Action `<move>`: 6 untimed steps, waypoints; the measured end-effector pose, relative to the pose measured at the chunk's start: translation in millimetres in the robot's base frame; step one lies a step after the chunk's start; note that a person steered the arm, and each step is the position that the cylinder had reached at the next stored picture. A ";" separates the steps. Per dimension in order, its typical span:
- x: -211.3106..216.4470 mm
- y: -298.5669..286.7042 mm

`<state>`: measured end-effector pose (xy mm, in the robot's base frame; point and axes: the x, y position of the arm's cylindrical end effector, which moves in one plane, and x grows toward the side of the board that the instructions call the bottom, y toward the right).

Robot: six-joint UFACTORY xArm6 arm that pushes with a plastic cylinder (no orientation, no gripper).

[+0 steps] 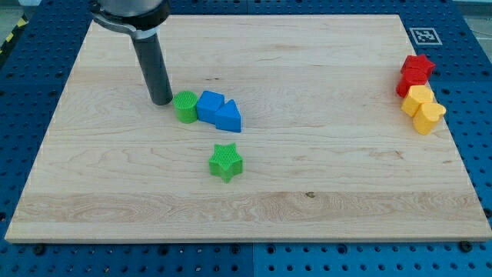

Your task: Separate the green circle from the blue cube

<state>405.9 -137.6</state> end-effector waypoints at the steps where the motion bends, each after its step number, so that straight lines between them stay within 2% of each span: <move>1: -21.9 0.0; 3: -18.3 59.2; 6: 3.8 43.8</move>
<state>409.7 -93.8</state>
